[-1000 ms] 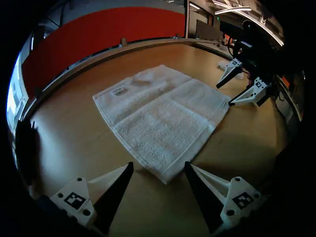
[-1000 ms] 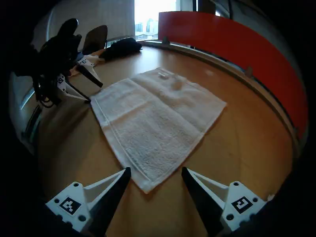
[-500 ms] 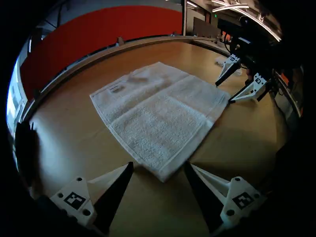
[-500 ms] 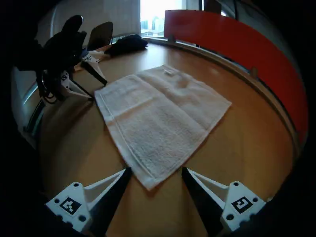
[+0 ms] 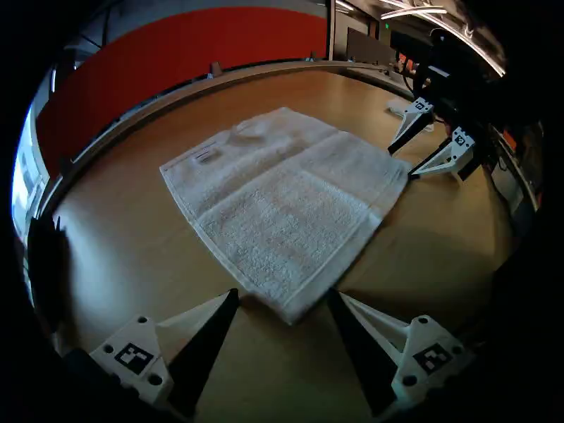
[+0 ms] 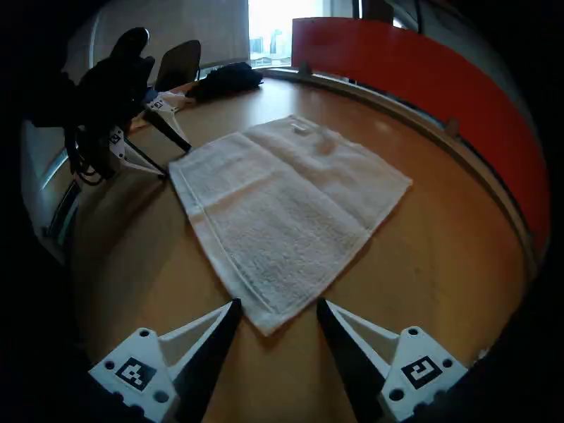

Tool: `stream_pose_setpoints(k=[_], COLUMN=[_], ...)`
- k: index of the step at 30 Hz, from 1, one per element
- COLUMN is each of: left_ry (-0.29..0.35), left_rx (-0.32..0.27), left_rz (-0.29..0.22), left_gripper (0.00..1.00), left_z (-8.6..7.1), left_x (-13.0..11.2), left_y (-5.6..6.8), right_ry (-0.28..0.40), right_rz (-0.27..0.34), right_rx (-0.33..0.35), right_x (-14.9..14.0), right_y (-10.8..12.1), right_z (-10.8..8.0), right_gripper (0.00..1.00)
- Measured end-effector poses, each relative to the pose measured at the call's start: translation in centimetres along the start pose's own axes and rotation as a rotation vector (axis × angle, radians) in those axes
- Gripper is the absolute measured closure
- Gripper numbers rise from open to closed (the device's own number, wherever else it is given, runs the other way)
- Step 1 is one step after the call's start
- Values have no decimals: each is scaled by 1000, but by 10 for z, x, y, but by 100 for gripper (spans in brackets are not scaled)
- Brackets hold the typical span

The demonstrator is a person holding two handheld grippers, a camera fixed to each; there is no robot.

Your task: Fold towel

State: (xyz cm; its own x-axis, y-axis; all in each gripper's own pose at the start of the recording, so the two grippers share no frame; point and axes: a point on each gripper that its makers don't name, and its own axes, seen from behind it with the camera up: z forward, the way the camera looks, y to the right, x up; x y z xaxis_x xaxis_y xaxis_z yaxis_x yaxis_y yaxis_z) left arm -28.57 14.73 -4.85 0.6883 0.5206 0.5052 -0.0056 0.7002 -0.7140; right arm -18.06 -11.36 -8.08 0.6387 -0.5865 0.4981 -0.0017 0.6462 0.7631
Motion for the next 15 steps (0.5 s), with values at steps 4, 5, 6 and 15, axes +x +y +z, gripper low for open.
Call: stream_pose_setpoints(k=[4, 5, 6, 15], left_ry=[-6, -7, -9, -15], left_rx=[2, 2, 1, -5], left_rz=[-5, -6, -6, -3], left_gripper=[12, 13, 16, 31], left_z=[0, 0, 0, 2], left_x=[0, 0, 0, 3], left_y=[1, 2, 3, 9], right_ry=[-1, -1, -1, -1], right_rz=[5, 4, 3, 7], right_rx=[-4, -3, -2, 2], right_x=[0, 0, 0, -1], right_y=[2, 2, 2, -1], right_z=[0, 0, 0, 1], right_gripper=[32, 32, 34, 45])
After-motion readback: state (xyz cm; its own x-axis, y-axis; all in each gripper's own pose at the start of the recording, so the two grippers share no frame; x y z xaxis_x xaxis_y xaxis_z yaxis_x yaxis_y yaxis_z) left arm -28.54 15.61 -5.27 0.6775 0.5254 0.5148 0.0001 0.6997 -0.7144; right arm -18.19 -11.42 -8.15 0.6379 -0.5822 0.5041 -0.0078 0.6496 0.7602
